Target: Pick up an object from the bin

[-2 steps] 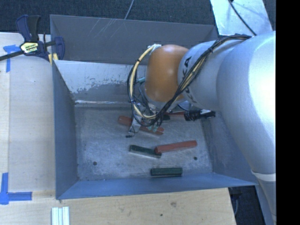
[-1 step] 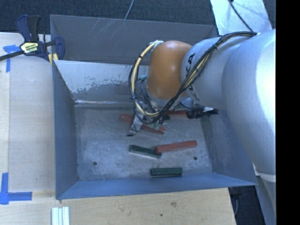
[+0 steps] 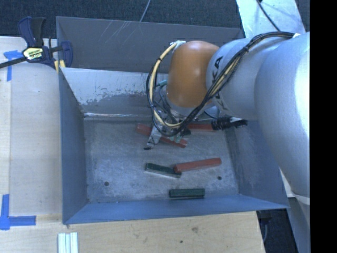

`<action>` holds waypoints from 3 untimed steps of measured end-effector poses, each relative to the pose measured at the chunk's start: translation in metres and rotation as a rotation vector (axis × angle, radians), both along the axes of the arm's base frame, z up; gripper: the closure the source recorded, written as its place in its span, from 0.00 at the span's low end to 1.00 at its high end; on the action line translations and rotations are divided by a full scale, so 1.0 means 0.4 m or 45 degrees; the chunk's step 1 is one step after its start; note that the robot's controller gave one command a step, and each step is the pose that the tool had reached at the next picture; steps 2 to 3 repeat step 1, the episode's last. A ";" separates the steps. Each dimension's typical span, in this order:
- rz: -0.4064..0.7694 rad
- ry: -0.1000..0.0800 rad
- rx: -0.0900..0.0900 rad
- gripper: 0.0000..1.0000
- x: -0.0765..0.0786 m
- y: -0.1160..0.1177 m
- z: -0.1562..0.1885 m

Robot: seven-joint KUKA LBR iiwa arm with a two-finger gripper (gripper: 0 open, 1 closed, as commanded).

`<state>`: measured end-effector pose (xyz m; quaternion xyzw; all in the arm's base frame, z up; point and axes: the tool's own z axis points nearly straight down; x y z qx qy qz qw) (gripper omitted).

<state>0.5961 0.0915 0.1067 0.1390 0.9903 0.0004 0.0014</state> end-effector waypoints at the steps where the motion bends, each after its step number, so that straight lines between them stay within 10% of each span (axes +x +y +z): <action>1: 0.000 -0.005 0.001 1.00 0.002 0.000 0.021; 3: 0.000 -0.005 0.001 1.00 0.002 0.000 0.021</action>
Offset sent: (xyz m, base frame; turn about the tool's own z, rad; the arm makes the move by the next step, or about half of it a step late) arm 0.0002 0.0002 0.0197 0.0000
